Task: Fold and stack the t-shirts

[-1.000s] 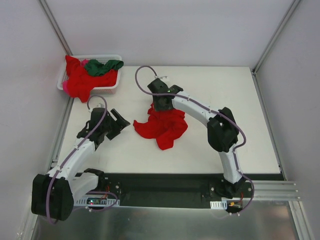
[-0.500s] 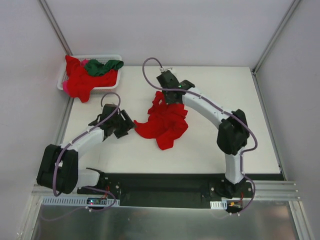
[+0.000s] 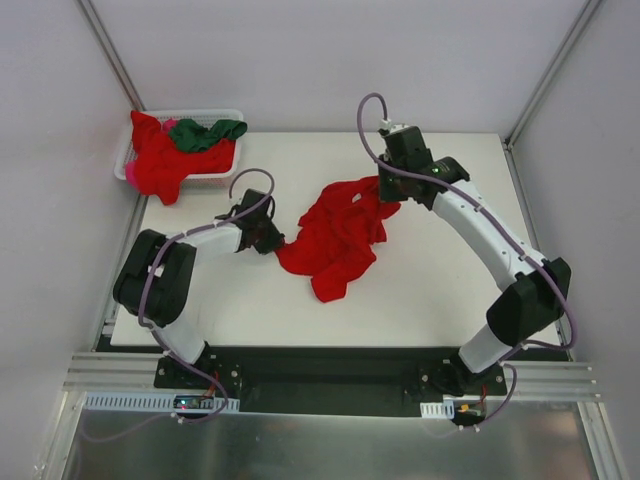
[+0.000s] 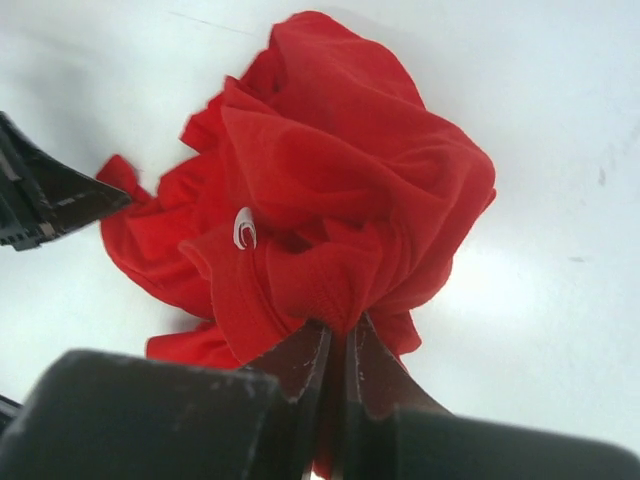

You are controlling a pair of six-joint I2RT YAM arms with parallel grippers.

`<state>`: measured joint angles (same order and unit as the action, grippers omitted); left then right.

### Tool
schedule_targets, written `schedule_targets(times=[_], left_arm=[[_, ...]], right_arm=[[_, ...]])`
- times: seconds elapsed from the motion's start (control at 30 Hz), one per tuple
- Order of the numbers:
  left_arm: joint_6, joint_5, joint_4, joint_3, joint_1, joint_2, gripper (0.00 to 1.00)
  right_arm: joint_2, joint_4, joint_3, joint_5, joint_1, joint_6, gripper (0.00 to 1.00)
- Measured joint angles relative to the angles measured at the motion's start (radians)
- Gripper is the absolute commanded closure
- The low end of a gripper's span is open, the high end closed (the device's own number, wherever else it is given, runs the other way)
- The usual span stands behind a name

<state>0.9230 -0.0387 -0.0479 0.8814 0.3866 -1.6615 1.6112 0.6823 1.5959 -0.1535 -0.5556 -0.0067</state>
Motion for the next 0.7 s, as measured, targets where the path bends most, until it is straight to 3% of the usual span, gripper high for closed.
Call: schedule_targets(times=[0.3,0.7], left_arm=[[-0.127,0.052,-0.039,0.167,-0.034,0.008,1.00],[-0.371,0.130,-0.144,0.506,-0.079,0.280,1.00]], right_arm=[[-0.056,0.080,0.000,0.023,0.088,-0.045,0.99],[-0.091,0.153,0.329,0.131,0.186,-0.111,0.99]])
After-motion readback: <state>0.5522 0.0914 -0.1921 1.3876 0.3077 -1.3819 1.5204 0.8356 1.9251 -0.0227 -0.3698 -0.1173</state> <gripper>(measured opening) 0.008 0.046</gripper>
